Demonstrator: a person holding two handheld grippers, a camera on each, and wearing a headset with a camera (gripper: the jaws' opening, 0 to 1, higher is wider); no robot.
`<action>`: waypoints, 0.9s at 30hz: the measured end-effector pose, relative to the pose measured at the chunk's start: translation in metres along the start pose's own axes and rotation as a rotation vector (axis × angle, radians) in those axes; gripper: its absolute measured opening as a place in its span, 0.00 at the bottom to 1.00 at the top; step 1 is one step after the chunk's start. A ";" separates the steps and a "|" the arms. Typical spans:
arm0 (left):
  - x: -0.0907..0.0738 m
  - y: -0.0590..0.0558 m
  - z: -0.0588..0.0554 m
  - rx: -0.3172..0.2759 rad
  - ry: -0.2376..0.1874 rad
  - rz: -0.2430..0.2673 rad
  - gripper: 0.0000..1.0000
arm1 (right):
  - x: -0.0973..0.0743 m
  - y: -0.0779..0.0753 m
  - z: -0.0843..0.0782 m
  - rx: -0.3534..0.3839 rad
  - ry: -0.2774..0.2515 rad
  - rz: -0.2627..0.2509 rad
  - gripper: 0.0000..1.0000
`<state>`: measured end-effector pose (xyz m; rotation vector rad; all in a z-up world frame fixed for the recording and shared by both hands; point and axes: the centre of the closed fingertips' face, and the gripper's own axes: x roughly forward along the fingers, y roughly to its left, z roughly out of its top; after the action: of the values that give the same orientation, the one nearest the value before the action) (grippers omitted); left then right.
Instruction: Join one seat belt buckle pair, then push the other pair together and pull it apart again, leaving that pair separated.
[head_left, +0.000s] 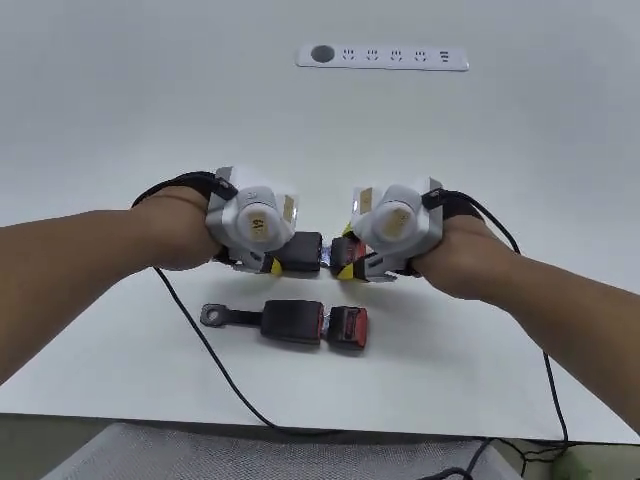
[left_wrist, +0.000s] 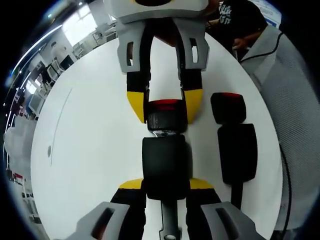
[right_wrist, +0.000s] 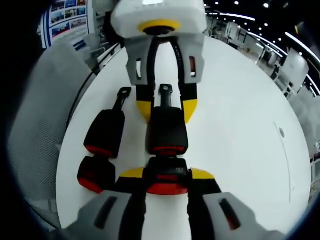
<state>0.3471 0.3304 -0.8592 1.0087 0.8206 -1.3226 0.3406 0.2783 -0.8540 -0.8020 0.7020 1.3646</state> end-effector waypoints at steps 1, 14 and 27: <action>0.000 0.000 0.000 -0.007 0.000 0.003 0.30 | 0.000 -0.001 0.000 0.000 0.004 -0.004 0.29; 0.000 0.001 -0.002 -0.028 -0.014 0.015 0.31 | 0.001 -0.002 -0.002 0.002 -0.016 0.005 0.30; 0.000 0.001 -0.003 -0.045 -0.028 0.015 0.31 | -0.008 -0.003 -0.016 0.007 0.005 0.004 0.30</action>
<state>0.3486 0.3328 -0.8597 0.9571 0.8162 -1.2973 0.3431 0.2602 -0.8559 -0.7986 0.7121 1.3631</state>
